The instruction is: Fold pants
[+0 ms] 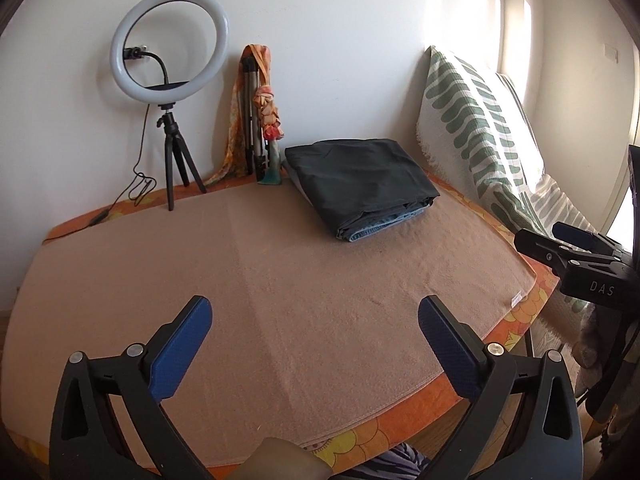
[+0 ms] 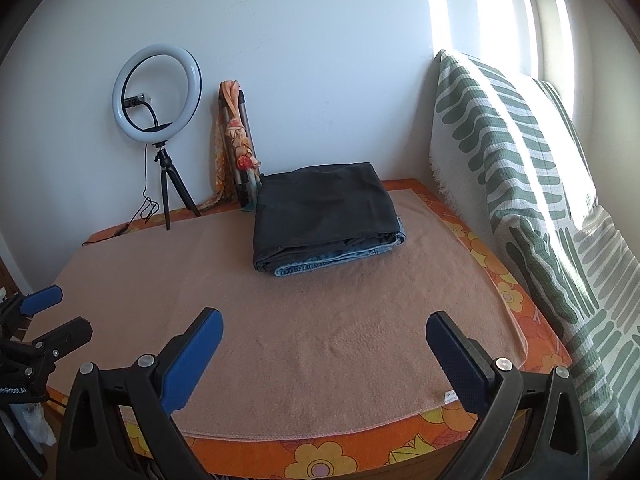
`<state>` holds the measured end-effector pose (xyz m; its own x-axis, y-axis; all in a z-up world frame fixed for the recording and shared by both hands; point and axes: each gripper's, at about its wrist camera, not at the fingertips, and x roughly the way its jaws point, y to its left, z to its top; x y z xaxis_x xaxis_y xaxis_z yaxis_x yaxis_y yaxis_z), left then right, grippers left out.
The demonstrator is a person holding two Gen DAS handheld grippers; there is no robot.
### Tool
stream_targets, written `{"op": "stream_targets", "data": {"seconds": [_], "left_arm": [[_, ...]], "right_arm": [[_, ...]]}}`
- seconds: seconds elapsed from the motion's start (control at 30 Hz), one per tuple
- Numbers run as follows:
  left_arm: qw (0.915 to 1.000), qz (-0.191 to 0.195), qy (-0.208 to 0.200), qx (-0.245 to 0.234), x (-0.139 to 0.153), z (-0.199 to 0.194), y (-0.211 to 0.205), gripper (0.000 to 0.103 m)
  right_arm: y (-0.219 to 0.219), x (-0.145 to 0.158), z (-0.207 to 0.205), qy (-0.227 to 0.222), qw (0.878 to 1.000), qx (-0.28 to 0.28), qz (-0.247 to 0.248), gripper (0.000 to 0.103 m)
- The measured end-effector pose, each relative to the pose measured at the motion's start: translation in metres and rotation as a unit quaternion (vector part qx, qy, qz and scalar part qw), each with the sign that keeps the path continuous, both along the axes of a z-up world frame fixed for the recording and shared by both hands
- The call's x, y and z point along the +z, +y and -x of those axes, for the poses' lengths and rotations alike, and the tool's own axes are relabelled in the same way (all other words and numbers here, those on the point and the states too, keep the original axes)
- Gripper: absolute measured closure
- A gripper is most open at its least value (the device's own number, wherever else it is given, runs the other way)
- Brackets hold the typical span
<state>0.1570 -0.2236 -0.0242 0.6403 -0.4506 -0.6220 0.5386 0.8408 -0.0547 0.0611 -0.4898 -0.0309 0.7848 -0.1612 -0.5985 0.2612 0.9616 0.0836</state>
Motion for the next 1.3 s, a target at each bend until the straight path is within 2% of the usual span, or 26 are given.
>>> {"op": "stream_targets", "data": {"seconds": [0.5, 1.3], "left_arm": [[0.9998, 0.007, 0.007, 0.017, 0.004, -0.002, 0.011, 0.000], [0.9998, 0.016, 0.009, 0.009, 0.006, 0.002, 0.009, 0.000]], "right_arm": [[0.002, 0.001, -0.002, -0.002, 1.000, 0.004, 0.003, 0.000], [0.003, 0.002, 0.000, -0.001, 1.000, 0.006, -0.006, 0.000]]}}
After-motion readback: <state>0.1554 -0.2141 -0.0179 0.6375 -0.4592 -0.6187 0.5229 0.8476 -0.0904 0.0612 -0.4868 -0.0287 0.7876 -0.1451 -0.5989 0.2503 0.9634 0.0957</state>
